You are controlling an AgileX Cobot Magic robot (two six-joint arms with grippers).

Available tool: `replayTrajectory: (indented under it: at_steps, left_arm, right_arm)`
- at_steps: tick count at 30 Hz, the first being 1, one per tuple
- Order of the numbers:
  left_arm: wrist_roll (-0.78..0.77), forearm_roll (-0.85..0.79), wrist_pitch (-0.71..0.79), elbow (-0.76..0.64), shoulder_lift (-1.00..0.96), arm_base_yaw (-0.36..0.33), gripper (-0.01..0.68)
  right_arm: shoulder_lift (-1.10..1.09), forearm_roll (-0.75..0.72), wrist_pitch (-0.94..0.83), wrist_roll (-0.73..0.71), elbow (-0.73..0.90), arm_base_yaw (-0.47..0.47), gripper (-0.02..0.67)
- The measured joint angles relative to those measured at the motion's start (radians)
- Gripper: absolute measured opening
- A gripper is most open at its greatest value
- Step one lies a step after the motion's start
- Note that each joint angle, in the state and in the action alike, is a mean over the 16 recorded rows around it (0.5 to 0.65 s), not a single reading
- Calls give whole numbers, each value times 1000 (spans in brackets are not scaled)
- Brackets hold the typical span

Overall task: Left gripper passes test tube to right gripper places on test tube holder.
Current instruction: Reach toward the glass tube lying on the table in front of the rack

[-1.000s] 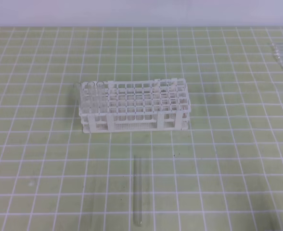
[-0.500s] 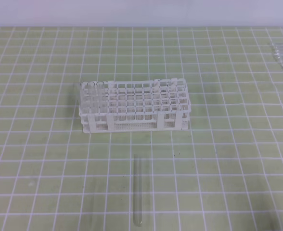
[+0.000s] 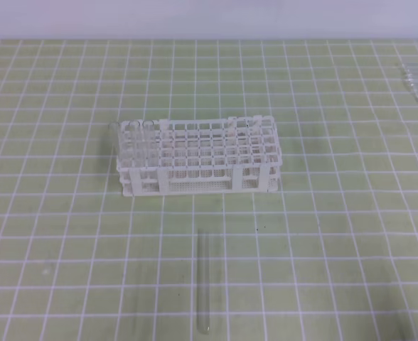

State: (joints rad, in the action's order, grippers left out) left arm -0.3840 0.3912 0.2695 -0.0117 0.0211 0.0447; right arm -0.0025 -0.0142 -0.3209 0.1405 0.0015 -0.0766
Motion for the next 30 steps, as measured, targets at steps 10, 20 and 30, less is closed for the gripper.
replayTrajectory:
  at_steps: [10,20,30]
  left_arm:
    - [21,15,-18,1,-4,0,-2]
    - [24,200,-82,3,-8,0,-2]
    - [25,483,-150,1,-6,0,-1]
  right_arm:
    - [0,0,0,0,0,0,-16]
    - [0,23,71,0,0,0,-16]
    - [0,117,324,14,0,0,-16]
